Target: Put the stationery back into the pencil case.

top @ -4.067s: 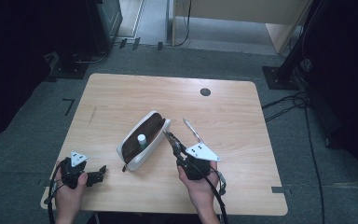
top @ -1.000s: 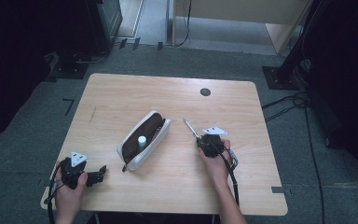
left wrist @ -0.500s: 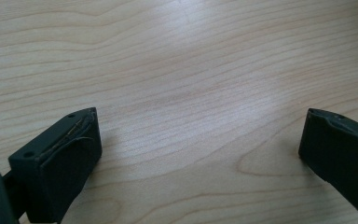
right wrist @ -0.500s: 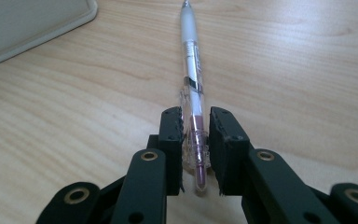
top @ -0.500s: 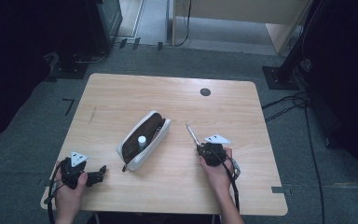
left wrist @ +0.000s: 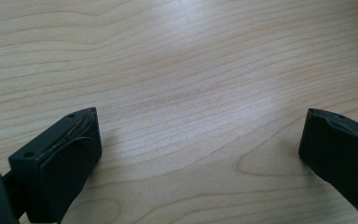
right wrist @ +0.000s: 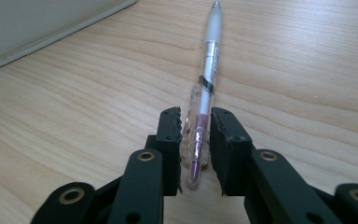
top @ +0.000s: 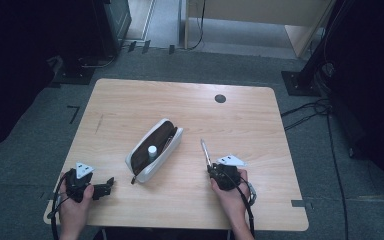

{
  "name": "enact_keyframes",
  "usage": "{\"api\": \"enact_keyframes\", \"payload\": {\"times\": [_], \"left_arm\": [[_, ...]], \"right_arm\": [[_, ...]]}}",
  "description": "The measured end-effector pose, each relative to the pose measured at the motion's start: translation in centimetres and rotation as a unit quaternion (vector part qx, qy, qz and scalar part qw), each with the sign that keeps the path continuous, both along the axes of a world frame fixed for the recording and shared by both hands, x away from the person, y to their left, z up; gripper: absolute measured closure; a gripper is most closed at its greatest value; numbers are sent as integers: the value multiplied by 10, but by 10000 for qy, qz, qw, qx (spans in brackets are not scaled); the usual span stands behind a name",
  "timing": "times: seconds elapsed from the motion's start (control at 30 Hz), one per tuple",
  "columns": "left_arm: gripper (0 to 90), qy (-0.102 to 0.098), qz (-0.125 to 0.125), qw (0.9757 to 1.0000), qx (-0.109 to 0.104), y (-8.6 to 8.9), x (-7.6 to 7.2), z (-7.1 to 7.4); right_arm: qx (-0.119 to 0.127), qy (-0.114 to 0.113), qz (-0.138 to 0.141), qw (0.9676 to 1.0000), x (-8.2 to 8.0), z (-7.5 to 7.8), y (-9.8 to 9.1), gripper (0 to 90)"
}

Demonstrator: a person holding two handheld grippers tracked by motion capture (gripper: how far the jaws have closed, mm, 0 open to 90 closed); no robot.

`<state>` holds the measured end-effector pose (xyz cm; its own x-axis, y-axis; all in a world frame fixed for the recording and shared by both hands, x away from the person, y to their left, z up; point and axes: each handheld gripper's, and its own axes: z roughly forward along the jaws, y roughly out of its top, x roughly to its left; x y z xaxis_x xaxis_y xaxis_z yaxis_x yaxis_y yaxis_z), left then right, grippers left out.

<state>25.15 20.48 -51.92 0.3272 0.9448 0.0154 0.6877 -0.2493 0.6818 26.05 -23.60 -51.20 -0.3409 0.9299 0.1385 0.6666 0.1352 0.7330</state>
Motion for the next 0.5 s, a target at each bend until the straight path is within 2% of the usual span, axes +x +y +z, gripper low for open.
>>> {"api": "enact_keyframes", "payload": {"times": [0.13,0.3,0.4,0.5], "left_arm": [[0,0,0,10000,0,0,0,0],[0,0,0,10000,1,0,0,0],[0,0,0,10000,0,0,0,0],[0,0,0,10000,1,0,0,0]], "right_arm": [[66,-5,83,9999,-6,2,2,690],[126,-113,-144,9998,-10,4,-7,653],[181,-86,-266,9994,-9,2,-17,653],[232,-20,-188,9996,-9,-1,-19,657]]}}
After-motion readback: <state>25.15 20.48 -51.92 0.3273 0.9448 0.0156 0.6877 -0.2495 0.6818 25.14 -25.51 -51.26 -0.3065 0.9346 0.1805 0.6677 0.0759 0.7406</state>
